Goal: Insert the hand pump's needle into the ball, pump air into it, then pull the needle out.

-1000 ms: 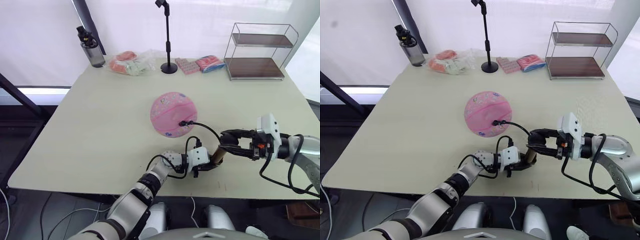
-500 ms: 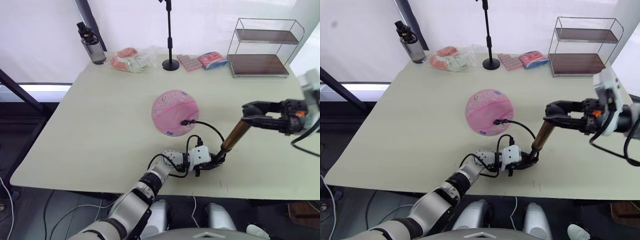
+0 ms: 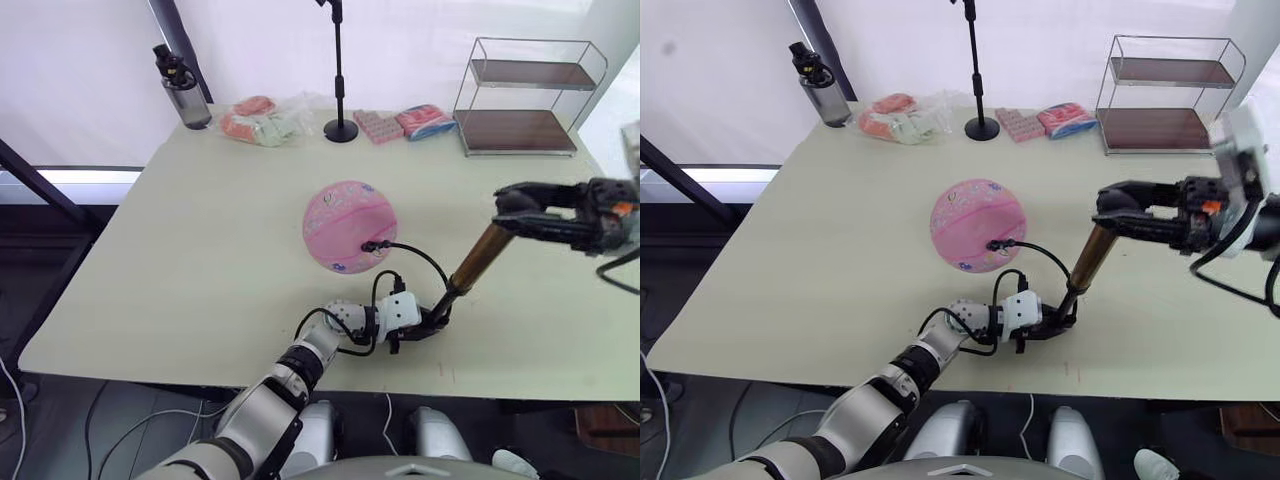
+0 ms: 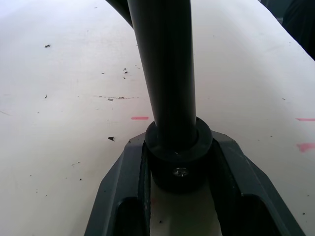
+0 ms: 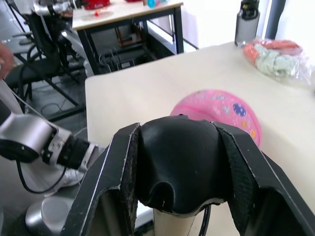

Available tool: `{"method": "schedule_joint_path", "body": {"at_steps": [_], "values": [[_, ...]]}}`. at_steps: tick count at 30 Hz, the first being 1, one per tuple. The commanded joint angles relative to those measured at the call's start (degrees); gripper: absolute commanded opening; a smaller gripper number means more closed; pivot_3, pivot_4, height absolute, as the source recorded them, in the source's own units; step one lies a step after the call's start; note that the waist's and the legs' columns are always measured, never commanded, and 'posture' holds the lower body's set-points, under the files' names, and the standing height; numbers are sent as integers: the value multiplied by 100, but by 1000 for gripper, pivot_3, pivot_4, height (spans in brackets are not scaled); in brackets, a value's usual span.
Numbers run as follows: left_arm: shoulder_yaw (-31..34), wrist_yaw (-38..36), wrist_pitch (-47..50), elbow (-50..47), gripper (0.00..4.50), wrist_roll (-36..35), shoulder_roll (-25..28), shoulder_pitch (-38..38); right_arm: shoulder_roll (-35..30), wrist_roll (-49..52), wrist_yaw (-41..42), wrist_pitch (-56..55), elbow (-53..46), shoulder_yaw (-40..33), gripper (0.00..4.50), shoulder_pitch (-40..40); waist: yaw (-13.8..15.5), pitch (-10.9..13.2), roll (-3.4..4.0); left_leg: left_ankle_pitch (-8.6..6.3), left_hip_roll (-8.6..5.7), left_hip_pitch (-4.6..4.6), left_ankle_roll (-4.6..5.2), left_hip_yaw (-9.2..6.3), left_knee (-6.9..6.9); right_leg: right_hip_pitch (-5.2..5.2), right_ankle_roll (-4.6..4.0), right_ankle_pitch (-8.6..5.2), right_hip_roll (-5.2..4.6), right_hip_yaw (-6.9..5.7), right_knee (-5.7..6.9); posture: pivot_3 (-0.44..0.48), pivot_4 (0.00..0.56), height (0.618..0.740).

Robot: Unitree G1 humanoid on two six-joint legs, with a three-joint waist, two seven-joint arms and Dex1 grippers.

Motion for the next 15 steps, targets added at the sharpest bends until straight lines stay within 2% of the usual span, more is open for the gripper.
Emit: {"method": "schedule_joint_path", "body": {"at_steps": [1, 7, 15], "values": [[-268, 8, 295, 607, 1124, 502, 290, 405, 77, -899, -27, -476, -48, 480, 1714, 390, -10, -8, 2, 0, 0, 1, 0, 1, 1, 0, 0, 0, 0, 2, 0, 0, 150, 736], [-258, 27, 295, 611, 1124, 513, 291, 405, 435, -1917, -21, -1375, 104, 1279, 1714, 1006, -10, -35, -18, 0, 0, 6, 0, 0, 1, 2, 0, 0, 1, 2, 1, 0, 150, 736], [-242, 40, 295, 587, 1124, 528, 292, 433, 899, -2830, -30, -2234, 450, 1939, 1714, 1493, -11, -57, -14, 0, 0, 10, 0, -1, 0, 3, 0, 0, 4, 2, 2, 0, 150, 736]]}}
